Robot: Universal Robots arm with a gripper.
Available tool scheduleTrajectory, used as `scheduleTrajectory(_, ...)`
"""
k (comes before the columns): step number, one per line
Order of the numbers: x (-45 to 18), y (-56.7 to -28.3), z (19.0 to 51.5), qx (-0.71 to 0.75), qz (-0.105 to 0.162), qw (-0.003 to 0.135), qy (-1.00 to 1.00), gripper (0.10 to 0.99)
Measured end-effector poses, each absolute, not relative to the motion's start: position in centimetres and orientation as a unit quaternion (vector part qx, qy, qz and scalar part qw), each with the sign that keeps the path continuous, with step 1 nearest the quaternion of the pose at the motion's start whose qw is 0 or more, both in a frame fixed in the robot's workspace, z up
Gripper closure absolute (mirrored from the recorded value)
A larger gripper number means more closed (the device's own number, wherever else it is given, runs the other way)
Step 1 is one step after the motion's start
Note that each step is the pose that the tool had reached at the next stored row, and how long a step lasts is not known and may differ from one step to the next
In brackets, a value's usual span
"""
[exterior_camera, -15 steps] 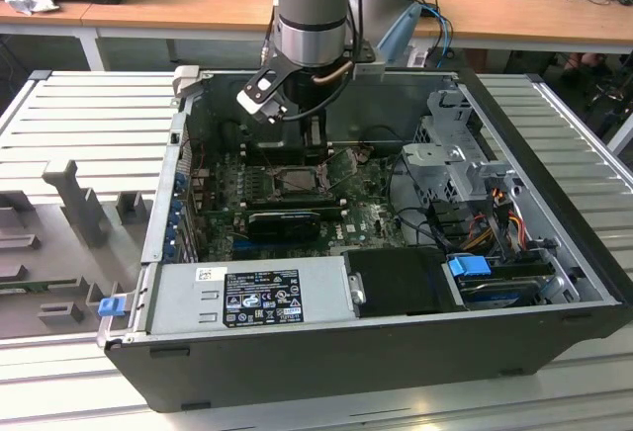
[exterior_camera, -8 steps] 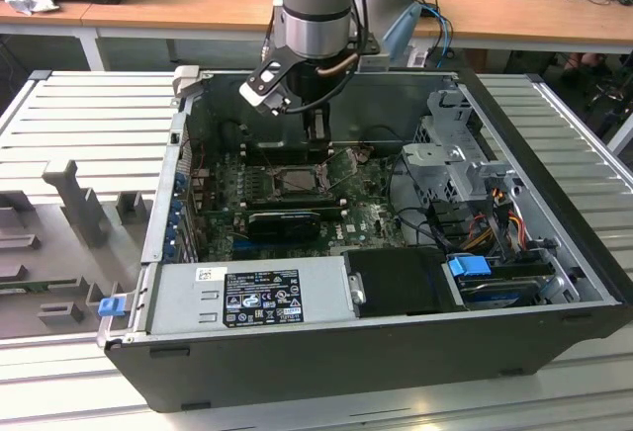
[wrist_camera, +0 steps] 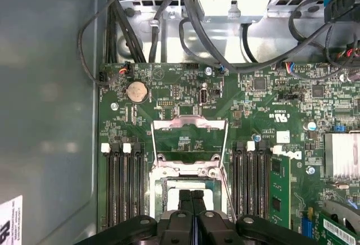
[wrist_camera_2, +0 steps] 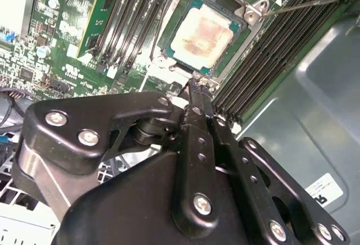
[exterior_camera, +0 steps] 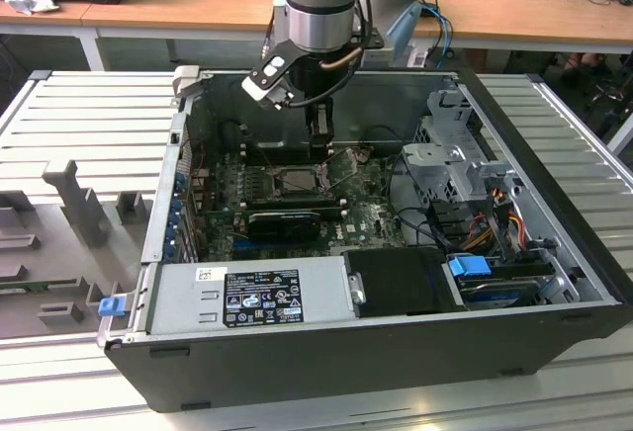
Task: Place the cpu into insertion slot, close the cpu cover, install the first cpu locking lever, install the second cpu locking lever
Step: 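Close the cpu cover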
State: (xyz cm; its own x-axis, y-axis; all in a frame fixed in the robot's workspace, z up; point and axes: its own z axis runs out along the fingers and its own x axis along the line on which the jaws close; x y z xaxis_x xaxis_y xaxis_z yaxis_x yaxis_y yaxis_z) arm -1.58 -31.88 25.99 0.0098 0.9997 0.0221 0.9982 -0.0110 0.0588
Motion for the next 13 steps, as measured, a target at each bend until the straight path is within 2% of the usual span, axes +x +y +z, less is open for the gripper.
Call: scheduleTrajectory(13, 1.2, -31.9, 26.1, 0.710, 0.029, 0.013, 0.703, 0.980)
